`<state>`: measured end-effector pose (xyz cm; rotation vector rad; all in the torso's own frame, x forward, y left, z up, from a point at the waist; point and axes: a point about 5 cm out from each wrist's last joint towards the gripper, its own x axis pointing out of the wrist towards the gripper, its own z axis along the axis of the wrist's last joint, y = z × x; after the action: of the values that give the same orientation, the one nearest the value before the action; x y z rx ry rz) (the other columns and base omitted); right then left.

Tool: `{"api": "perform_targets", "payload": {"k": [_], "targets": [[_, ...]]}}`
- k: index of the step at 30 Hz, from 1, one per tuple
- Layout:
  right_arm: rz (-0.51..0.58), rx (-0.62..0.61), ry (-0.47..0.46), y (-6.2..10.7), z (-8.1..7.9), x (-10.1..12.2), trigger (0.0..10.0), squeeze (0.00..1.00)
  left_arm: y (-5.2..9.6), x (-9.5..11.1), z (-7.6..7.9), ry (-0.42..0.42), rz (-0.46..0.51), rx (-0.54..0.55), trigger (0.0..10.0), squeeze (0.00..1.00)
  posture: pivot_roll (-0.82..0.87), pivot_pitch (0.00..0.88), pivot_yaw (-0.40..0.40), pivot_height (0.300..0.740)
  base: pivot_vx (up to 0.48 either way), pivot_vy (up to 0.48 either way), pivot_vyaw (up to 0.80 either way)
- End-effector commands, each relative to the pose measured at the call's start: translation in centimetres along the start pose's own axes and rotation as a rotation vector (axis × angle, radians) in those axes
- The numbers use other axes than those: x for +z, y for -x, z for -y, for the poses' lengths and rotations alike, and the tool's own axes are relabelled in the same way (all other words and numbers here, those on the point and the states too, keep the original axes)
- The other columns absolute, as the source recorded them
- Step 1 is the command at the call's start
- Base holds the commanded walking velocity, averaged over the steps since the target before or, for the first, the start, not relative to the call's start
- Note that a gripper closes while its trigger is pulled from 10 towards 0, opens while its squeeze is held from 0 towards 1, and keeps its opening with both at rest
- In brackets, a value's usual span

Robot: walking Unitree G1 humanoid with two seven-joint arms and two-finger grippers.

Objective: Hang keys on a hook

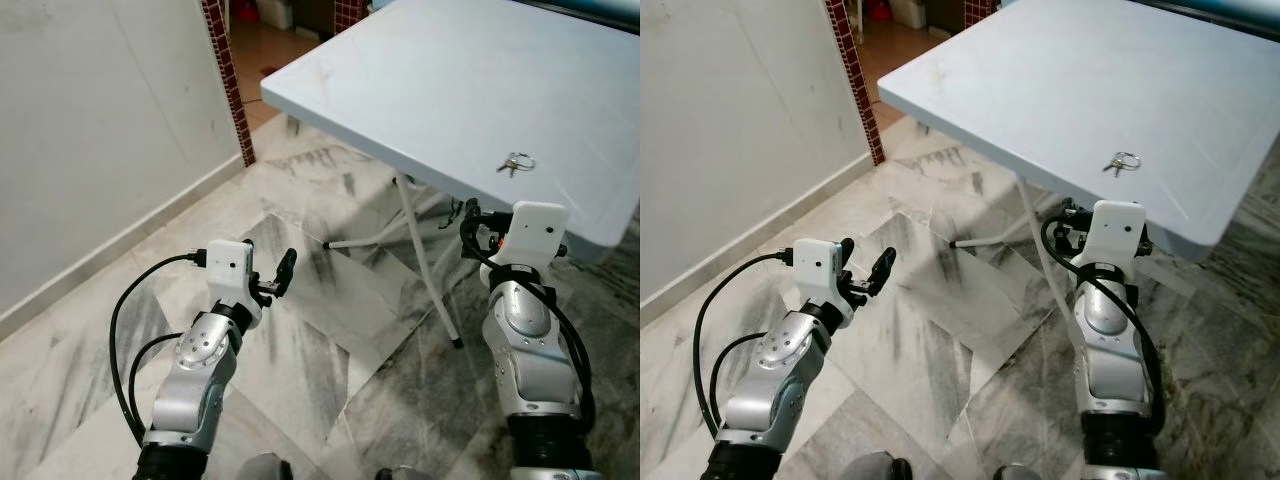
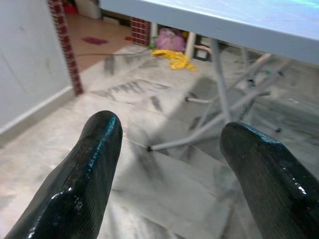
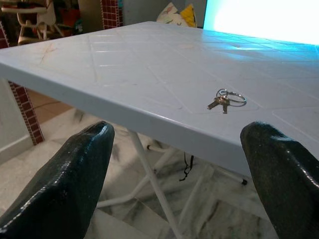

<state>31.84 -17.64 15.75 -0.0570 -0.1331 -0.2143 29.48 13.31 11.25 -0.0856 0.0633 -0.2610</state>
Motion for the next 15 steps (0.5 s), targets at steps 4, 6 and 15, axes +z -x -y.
{"api": "perform_targets", "payload": {"k": [4, 6, 15], "targets": [[0.003, -0.038, 0.002, -0.07, 0.97, 0.08, 10.0, 0.0, -0.08, 0.06, 0.65, 0.005, 0.002, -0.024, 10.0, 0.0, 0.0, 0.176, 0.084, 0.74, 0.292, 0.0, -0.13], [-0.001, -0.044, 0.008, -0.09, 1.0, 0.03, 10.0, 0.0, -0.08, 0.08, 0.66, 0.004, 0.002, -0.025, 10.0, 0.0, 0.0, 0.177, 0.084, 0.74, 0.292, 0.0, -0.79], [-0.002, -0.048, 0.013, -0.09, 1.02, 0.02, 10.0, 0.0, -0.03, 0.04, 0.7, 0.006, 0.001, -0.027, 10.0, 0.0, 0.0, 0.178, 0.082, 0.74, 0.29, 0.0, -0.79]]}}
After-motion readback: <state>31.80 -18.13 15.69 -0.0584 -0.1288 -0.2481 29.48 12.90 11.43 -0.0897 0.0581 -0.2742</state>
